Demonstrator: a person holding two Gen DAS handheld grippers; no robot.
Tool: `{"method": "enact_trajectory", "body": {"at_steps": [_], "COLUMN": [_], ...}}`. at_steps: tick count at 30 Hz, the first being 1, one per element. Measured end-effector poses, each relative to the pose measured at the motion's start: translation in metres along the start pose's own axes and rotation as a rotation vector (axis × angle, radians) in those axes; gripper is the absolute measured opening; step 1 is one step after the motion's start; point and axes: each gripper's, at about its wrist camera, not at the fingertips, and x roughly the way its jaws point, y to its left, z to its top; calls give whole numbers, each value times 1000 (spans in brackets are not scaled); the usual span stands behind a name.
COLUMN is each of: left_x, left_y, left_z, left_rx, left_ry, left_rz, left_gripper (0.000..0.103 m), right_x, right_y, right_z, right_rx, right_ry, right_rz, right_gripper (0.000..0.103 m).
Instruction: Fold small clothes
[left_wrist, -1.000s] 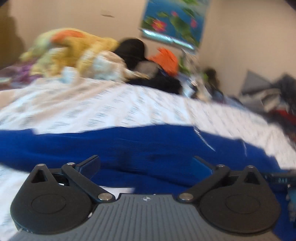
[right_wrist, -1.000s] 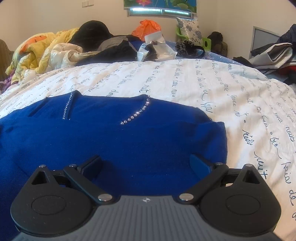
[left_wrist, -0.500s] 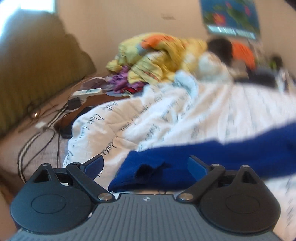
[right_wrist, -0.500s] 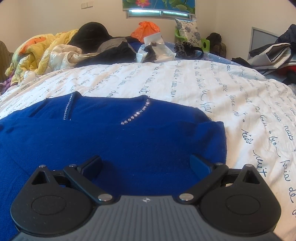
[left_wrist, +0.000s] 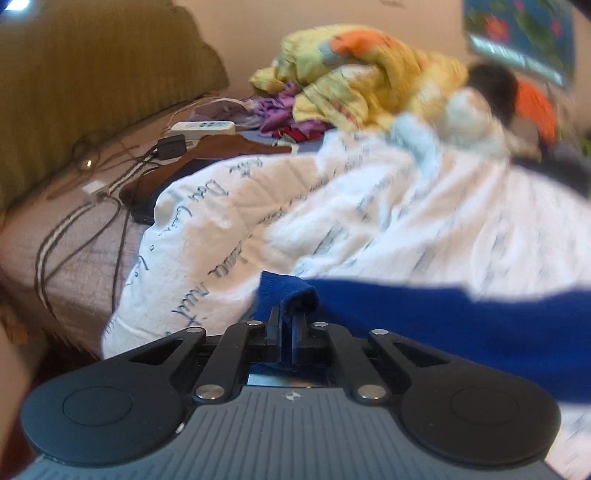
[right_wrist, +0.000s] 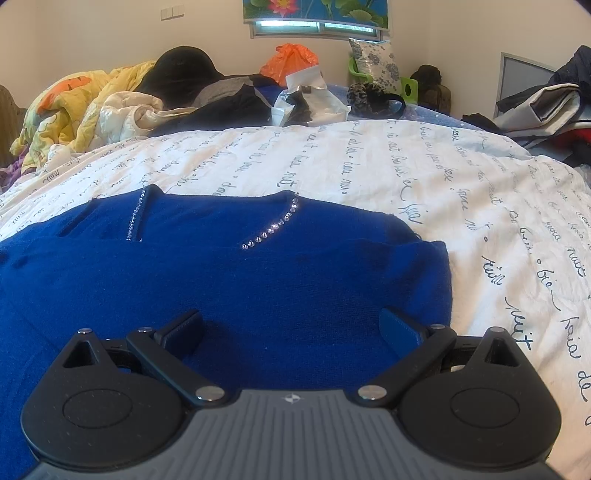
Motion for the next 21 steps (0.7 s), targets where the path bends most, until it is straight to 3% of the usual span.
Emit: {"method": "enact_trajectory", "body": {"at_steps": [3, 6, 9, 10, 11, 12, 14, 15, 16, 17, 21], "left_x": [-37, -76, -112, -122, -134, -144, -166, -175, -178, -177, -153], "left_y": [-48, -142, -246, -277, -305, -323, -334, -327, -316, -308, -271], "left_z": [13, 9, -19, -33, -48, -64, -95, -111, -124, -134, -167], "left_rx": [-80, -28, 69, 126, 201, 265, 359, 366, 376, 412, 437], "left_ry": [-50, -63, 5, 52, 106, 135, 96, 23, -34, -40, -6], "left_rz": [-211, -490, -788, -894, -987, -1038, -1044, -1021, -1015, -1012, -938], "left_gripper": [3, 3, 3, 5, 23, 30, 95, 103, 101, 101, 96], "right_x": [1, 1, -1, -2, -3, -3, -5, -5, -5, -5, -6], "right_y": [0, -1, -7, -10, -14, -16, -21, -22, -23, -24, -33], "right_z": [0, 0, 0, 0, 0, -1, -1, -1, -1, -1, 0], "right_rx": [6, 14, 51, 69, 88, 106, 134, 145, 152, 156, 213], "right_ry": [-2, -6, -18, -24, -30, -37, -46, -49, -52, -53, -58], "right_rz": [0, 5, 30, 43, 56, 69, 91, 98, 104, 108, 151], "right_gripper": [102, 102, 102, 102, 102, 102, 102, 102, 102, 102, 102]}}
